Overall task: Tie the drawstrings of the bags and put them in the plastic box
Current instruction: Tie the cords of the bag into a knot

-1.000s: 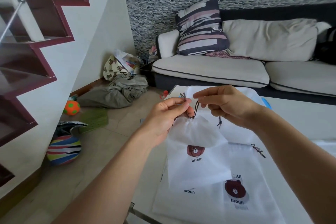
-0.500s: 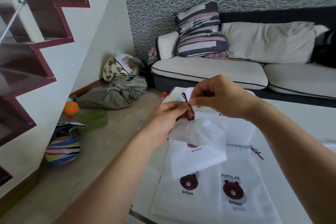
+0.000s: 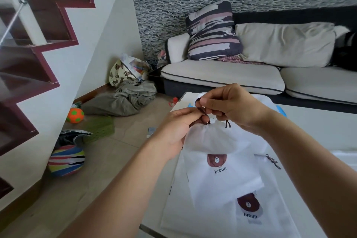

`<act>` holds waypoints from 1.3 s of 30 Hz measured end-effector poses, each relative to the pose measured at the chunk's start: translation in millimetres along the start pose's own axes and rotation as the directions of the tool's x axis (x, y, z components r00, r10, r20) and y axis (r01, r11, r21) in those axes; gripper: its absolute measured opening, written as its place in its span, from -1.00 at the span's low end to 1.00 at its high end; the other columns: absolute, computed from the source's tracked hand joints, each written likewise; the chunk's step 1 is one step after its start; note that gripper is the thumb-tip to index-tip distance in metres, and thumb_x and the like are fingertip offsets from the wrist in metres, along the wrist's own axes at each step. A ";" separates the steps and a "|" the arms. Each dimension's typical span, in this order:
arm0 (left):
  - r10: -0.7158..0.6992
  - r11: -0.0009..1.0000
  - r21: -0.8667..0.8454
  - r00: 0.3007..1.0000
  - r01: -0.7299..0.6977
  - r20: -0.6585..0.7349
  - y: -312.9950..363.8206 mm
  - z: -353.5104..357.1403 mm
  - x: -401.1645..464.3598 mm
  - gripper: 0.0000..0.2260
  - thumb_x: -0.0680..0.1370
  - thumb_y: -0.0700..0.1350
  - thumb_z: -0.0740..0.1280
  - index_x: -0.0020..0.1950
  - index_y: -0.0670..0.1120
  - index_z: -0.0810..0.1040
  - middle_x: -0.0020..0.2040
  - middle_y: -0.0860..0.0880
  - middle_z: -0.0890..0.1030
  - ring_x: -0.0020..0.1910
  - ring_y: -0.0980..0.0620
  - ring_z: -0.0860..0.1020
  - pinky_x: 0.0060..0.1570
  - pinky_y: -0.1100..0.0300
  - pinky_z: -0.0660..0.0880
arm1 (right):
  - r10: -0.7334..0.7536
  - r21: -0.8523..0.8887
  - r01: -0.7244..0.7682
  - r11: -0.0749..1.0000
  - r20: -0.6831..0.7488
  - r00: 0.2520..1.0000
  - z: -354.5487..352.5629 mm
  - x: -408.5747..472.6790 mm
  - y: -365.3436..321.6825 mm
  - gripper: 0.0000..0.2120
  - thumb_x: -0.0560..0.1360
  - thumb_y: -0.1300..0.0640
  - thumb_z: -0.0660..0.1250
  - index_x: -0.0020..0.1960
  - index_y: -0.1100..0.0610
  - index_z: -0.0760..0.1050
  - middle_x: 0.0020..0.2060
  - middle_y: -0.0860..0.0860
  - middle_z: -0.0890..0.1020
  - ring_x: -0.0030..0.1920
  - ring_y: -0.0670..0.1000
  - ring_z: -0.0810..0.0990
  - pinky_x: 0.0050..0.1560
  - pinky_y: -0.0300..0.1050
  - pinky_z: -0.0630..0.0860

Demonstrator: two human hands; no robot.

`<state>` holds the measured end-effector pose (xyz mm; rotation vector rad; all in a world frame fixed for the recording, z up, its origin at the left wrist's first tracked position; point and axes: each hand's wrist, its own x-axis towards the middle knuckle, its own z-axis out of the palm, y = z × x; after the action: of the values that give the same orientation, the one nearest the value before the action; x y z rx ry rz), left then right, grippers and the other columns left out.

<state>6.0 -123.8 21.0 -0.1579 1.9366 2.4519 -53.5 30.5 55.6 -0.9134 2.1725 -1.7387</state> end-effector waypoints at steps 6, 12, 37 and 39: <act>-0.078 0.997 -0.005 0.997 0.078 -0.007 -0.5 3.0 1.7 -0.66 0.61 -0.19 0.29 -0.37 -0.10 0.59 -0.36 -0.01 0.59 -0.40 0.05 0.52 -0.29 0.20 0.42 | -0.004 -0.060 -0.003 0.998 -0.110 0.994 2.6 0.8 1.7 -0.90 0.54 0.21 0.44 -0.12 0.18 0.71 -0.46 -0.05 0.60 -0.40 0.03 0.33 -0.41 -0.16 0.20; -0.025 0.995 0.091 0.998 0.030 -0.051 -1.4 3.8 -0.2 -0.80 0.59 -0.26 0.29 -0.11 -0.15 0.69 -0.39 0.02 0.55 -0.39 0.06 0.51 -0.29 0.22 0.43 | -0.090 -0.113 0.077 0.991 -0.115 0.989 10.6 -2.1 -3.1 -0.93 0.51 0.29 0.45 -0.07 0.28 0.71 -0.48 0.00 0.59 -0.50 -0.17 0.45 -0.44 -0.43 0.36; -0.041 0.981 0.184 0.994 0.058 -0.100 -9.8 6.4 4.2 -0.79 0.60 -0.25 0.24 -0.21 -0.24 0.55 -0.46 0.02 0.50 -0.35 0.02 0.45 -0.20 0.19 0.39 | -0.083 -0.378 -0.025 0.926 -0.268 0.960 19.7 4.7 19.7 -0.85 0.52 0.22 0.44 -0.23 0.17 0.67 -0.43 0.15 0.65 -0.47 -0.10 0.59 -0.37 -0.33 0.49; -0.104 0.989 0.098 0.989 0.114 -0.102 -10.2 9.2 7.1 -0.74 0.60 -0.19 0.21 -0.17 -0.23 0.63 -0.46 0.02 0.46 -0.40 0.05 0.44 -0.23 0.21 0.39 | -0.068 -0.360 -0.039 0.932 -0.278 0.958 19.3 3.8 20.4 -0.87 0.52 0.24 0.44 -0.21 0.19 0.68 -0.41 0.18 0.66 -0.44 -0.08 0.62 -0.39 -0.40 0.46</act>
<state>-1.1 -112.9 12.6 -0.3768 2.0287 2.3099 -53.2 15.0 31.9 -0.7912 2.7496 -1.5853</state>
